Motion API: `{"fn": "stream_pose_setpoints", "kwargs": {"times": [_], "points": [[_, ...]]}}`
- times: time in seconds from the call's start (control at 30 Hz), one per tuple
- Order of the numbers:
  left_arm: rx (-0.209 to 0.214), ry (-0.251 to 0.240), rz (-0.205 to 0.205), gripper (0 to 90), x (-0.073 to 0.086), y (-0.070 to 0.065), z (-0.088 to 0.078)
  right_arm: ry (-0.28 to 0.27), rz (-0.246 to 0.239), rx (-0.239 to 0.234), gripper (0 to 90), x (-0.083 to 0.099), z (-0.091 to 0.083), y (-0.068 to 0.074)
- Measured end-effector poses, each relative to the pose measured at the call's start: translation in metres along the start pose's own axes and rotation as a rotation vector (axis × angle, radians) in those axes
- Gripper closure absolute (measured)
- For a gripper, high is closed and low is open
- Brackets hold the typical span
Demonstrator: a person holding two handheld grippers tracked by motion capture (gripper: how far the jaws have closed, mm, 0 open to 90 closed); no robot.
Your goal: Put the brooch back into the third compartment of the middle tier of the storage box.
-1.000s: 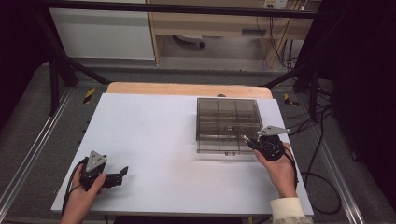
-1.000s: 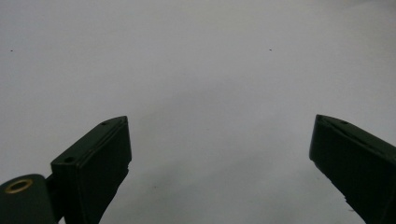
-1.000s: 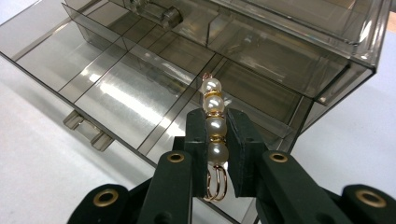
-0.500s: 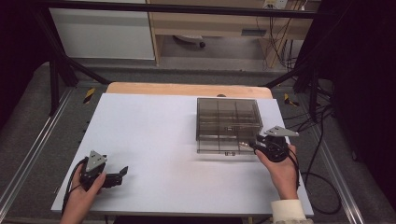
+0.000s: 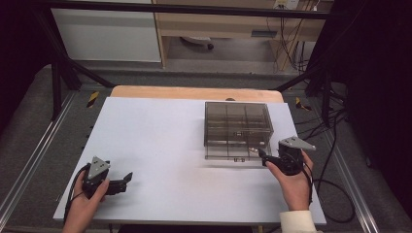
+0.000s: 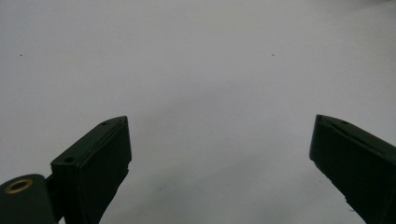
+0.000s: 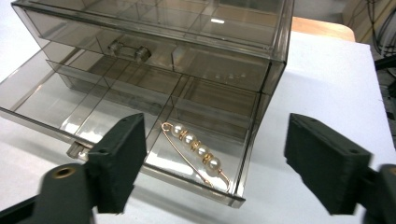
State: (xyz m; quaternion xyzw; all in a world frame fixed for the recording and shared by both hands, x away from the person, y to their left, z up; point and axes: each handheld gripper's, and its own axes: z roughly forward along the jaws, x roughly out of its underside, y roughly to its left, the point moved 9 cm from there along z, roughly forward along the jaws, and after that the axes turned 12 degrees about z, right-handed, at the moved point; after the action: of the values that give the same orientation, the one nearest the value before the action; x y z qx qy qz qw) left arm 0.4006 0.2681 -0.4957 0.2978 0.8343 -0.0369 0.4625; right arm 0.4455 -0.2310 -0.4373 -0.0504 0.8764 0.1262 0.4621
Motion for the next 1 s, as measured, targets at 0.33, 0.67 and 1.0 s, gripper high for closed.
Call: {"fn": "stream_pose_setpoints", "kwargs": {"times": [0.33, 0.67, 1.0], "points": [[0.004, -0.004, -0.006, 5.3, 0.0, 0.0, 0.0, -0.033, 0.039, -0.002, 2.7, 0.012, -0.005, 0.001], [-0.002, 0.0, -0.001, 5.4, 0.0, 0.0, 0.0, -0.033, 0.076, 0.02, 2.7, 0.023, -0.01, -0.001], [0.0, 0.0, 0.0, 5.4, 0.0, 0.0, 0.0, 0.023, 0.037, 0.0, 2.7, 0.039, -0.014, 0.003]]}}
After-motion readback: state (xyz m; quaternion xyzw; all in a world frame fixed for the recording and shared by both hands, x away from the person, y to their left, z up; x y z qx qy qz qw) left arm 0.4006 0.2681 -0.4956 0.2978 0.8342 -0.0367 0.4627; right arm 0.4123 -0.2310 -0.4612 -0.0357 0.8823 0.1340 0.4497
